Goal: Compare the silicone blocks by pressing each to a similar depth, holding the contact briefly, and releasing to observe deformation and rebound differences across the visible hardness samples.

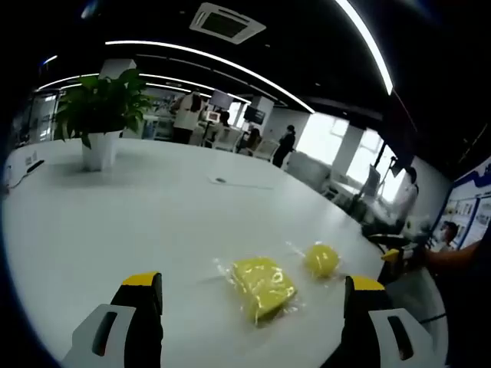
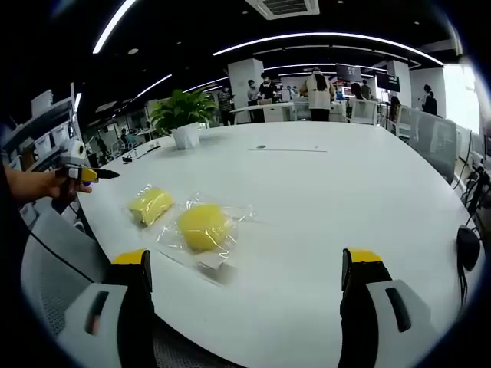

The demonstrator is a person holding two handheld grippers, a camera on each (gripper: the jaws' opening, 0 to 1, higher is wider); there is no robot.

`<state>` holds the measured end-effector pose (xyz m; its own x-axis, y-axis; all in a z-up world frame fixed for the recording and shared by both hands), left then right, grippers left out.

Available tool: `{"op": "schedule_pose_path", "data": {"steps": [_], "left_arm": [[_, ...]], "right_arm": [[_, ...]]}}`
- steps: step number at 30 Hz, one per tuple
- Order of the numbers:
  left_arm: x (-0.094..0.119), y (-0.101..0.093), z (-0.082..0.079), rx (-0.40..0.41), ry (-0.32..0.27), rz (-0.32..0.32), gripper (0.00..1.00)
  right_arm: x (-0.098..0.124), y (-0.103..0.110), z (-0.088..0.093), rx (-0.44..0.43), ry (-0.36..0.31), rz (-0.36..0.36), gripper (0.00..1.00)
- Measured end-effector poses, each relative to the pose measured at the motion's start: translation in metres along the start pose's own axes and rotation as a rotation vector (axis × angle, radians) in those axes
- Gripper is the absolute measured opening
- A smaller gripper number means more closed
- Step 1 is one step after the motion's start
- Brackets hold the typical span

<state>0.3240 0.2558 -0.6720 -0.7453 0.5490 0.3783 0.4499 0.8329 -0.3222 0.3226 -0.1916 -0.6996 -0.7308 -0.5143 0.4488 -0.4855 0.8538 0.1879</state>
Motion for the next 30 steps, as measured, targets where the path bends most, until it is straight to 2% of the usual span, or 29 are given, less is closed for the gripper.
{"op": "schedule_pose_path", "data": {"steps": [8,12,16,24,30], "left_arm": [[0.0,-0.004,0.001,0.022,0.011,0.012,1.0],[-0.004,-0.004,0.007,0.039,0.007,0.015,1.0],[-0.004,-0.003,0.007,0.023,0.007,-0.009,1.0],[0.0,-0.004,0.006,-0.014,0.022,-0.012,1.0],[0.0,-0.004,0.002,-0.013,0.017,-0.014,1.0]], "right_arm": [[0.001,0.002,-0.001,-0.007,0.0,0.005,0.97],[-0.001,0.003,-0.001,0.007,-0.012,0.008,0.97],[-0.001,0.002,-0.002,0.01,-0.008,-0.005,0.97],[-0.001,-0.006,-0.013,0.03,-0.04,-0.02,0.97],[-0.002,-0.009,-0.009,0.047,-0.021,-0.043,0.97]]}}
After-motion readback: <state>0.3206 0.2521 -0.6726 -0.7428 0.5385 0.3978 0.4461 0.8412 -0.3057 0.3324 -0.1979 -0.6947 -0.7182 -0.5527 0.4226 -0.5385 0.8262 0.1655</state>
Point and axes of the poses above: the point that each gripper's makers call its tool centre point, and the gripper's own axes: x roughly backward along the fingers, y roughly to its left, z roughly out of its underside, the point moved 6 cm from there along x, roughly backward along the fingers, and after that the axes turned 2 degrees about -x, right-handed, at the moved point
